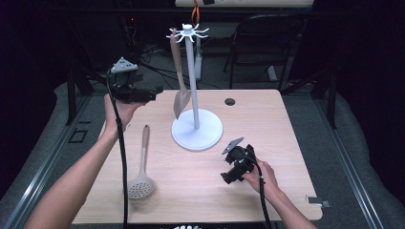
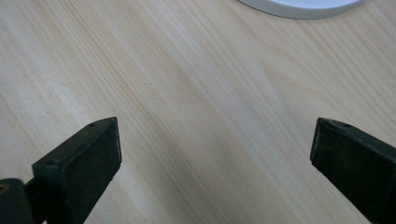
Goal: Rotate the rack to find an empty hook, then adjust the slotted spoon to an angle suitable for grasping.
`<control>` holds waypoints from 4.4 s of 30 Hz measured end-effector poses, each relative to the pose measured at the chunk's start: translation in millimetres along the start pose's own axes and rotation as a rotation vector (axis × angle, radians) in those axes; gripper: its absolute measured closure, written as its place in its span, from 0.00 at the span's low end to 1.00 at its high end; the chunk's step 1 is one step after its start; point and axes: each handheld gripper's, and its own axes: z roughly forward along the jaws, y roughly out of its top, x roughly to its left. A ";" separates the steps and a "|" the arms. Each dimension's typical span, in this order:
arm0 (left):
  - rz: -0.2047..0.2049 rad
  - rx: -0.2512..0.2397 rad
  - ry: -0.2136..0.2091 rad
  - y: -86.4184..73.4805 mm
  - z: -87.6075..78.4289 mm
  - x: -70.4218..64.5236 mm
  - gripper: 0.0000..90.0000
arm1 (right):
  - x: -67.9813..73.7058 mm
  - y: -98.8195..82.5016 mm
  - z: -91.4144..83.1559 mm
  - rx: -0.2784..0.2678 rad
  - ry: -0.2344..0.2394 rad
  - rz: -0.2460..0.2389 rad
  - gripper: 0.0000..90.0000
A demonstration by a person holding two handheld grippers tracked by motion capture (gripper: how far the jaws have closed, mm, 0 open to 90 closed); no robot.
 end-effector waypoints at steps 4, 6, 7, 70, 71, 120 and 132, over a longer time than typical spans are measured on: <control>0.012 0.032 0.016 -21.2 3.1 -2.7 0.17 | 0.2 -0.5 0.8 -0.015 0.002 0.014 0.01; 0.024 0.059 0.022 -32.5 5.7 -6.0 0.17 | -0.2 -0.3 0.6 -0.012 0.005 0.011 0.01; 0.031 0.077 0.019 -38.3 7.1 -7.6 0.16 | 0.2 -0.5 0.9 -0.017 0.003 0.016 0.01; -0.247 0.568 0.092 -207.7 47.2 17.9 0.49 | 3.0 0.7 4.5 0.028 0.004 -0.010 0.01; -0.247 0.568 0.092 -207.7 47.2 17.9 0.52 | 3.0 0.7 4.5 0.028 0.004 -0.010 0.01; -0.217 0.691 -0.002 -218.5 39.4 27.9 0.77 | 4.0 0.4 8.1 0.062 0.009 -0.017 0.02; -0.186 0.715 0.041 -217.0 51.5 23.9 0.73 | 6.4 1.9 6.8 0.078 -0.008 -0.046 0.02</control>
